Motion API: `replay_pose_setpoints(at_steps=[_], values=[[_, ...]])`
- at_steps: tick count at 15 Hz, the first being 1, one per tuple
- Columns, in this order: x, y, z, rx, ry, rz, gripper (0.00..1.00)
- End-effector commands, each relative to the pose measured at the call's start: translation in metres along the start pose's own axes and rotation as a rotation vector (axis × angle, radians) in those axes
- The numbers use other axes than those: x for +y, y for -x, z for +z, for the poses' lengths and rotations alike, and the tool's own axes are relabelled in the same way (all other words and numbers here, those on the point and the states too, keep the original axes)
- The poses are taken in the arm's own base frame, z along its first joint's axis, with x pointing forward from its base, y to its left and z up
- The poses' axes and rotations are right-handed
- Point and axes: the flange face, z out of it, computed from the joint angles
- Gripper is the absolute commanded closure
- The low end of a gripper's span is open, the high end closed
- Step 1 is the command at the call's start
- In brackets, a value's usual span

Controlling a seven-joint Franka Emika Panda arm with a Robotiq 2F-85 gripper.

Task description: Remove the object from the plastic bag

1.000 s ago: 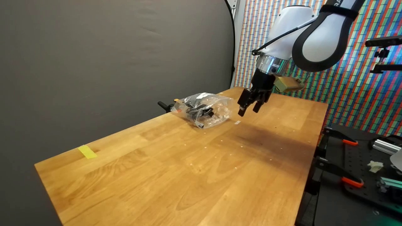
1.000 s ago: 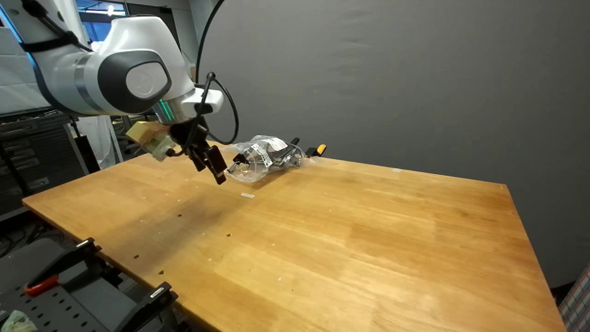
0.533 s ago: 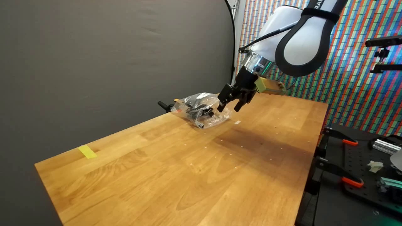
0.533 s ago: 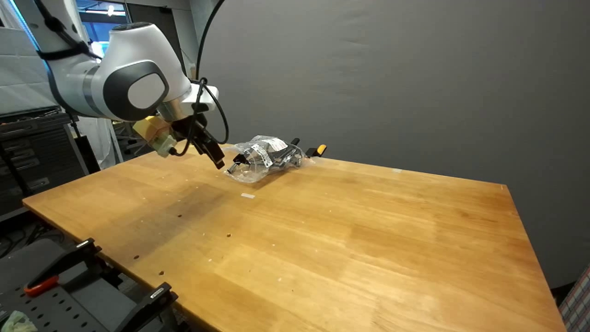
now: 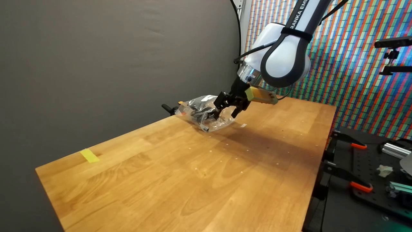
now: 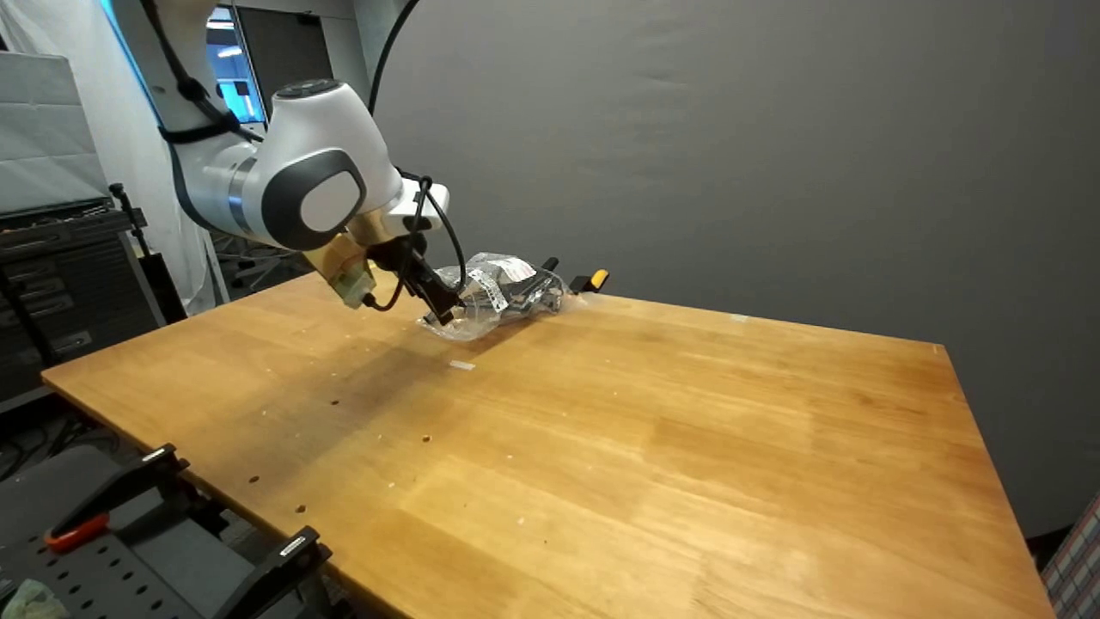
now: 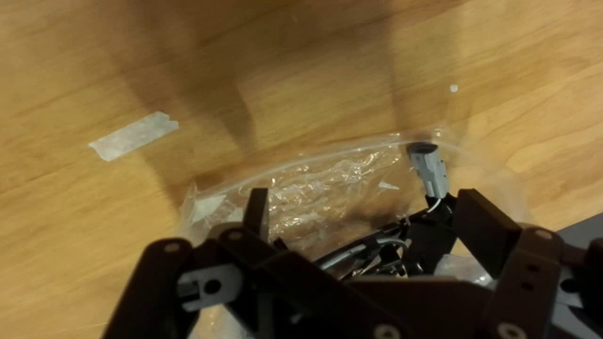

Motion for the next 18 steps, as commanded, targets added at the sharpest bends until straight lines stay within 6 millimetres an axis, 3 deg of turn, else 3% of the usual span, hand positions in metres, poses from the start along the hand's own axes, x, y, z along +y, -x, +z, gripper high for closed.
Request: replay_pose_setpoints(at_steps=[1,9,18], values=[[0.008,-0.020,0.024,0.031,-0.009,0.006,0.00],[0.009,-0.046,0.031,0.106,-0.046,0.023,0.00],[0.027,-0.068,0.051,0.158,-0.109,0.138,0.00]])
